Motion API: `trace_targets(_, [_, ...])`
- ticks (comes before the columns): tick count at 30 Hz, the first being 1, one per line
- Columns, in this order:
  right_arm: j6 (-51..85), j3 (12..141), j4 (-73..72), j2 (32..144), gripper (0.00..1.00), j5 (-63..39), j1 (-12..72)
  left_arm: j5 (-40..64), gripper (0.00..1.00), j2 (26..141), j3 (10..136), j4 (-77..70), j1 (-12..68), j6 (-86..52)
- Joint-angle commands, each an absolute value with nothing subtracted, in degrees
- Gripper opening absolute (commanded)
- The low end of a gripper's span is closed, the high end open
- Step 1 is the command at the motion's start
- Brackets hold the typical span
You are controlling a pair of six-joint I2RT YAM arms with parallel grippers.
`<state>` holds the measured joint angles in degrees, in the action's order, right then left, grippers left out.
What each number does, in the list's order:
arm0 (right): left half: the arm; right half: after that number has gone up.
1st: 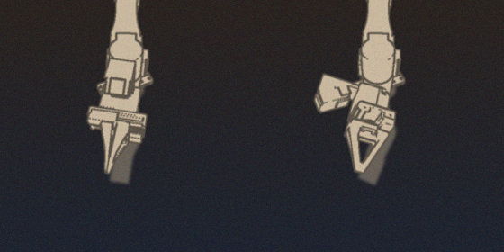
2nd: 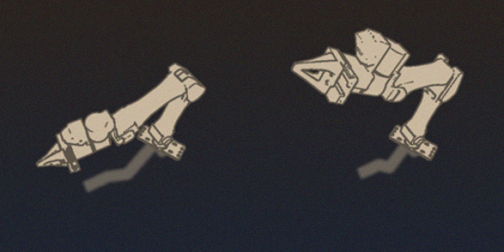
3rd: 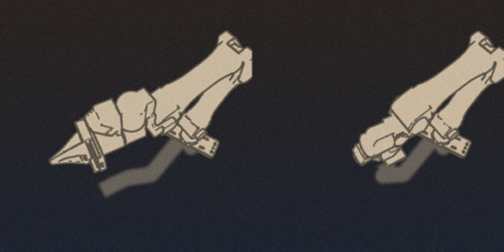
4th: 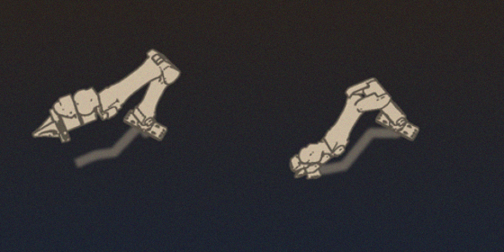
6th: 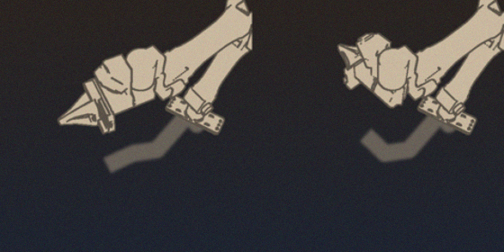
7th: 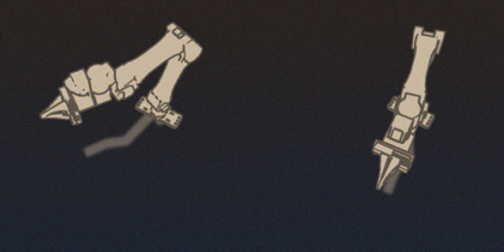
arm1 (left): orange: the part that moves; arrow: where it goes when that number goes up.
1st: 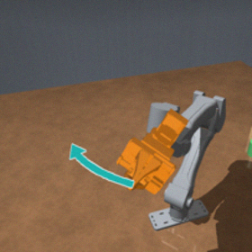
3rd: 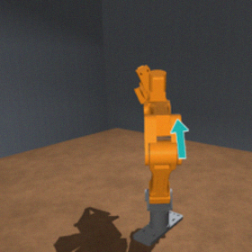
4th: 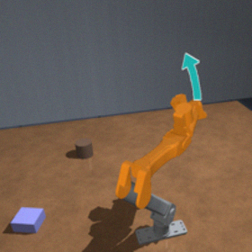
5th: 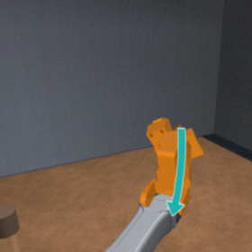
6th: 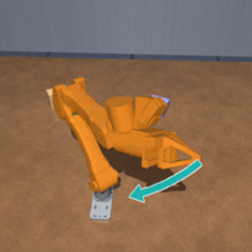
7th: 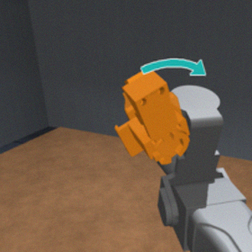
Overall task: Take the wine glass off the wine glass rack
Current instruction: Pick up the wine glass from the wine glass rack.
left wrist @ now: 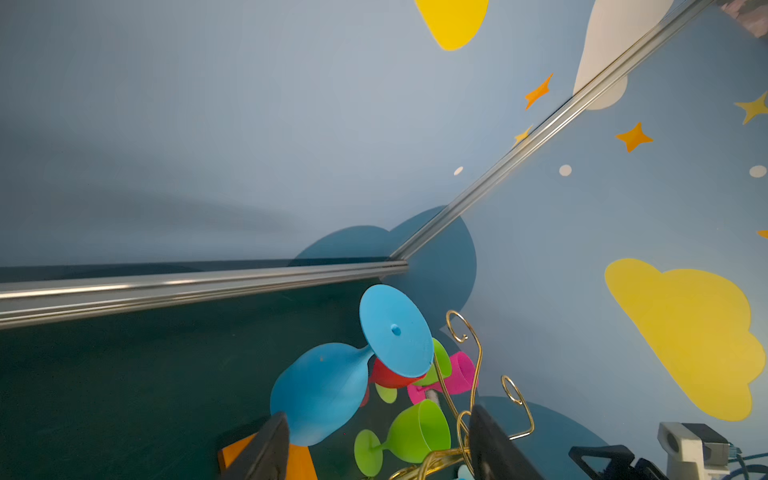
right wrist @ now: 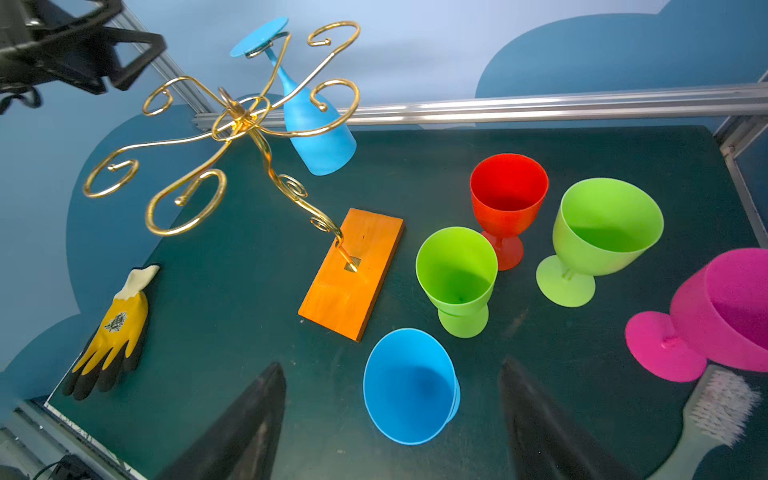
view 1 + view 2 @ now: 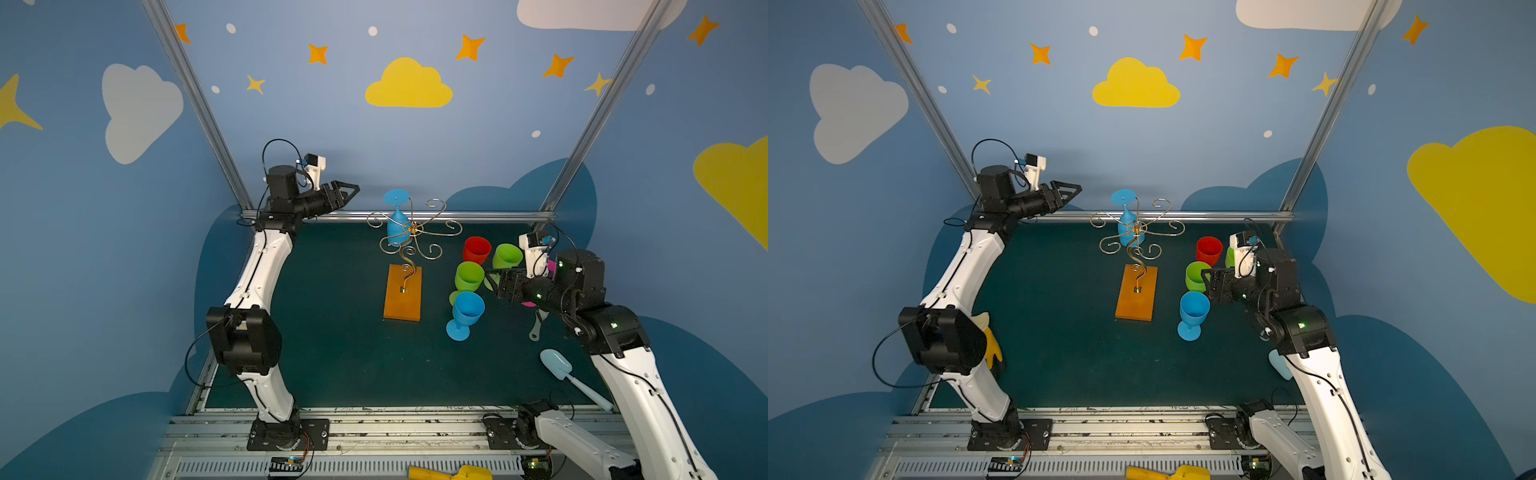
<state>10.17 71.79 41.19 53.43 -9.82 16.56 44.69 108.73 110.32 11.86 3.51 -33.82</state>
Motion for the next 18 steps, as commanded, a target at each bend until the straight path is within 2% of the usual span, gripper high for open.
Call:
trace_targets(1, [8.7,71.6,39.0,52.4,0.8,-11.4,16.4,47.9,0.67,113.1,117.2,17.4,5.4,-33.2])
trace_targets(13, [8.8,69.4,38.3,50.7,0.8,-12.7,16.4,49.9,0.64,132.3,145.6,29.4,9.8,-33.6])
trace_targets(18, [8.7,69.2,38.1,50.3,0.8,-12.7,16.4,50.5,0.61,134.1,147.6,30.6,10.3,-33.9])
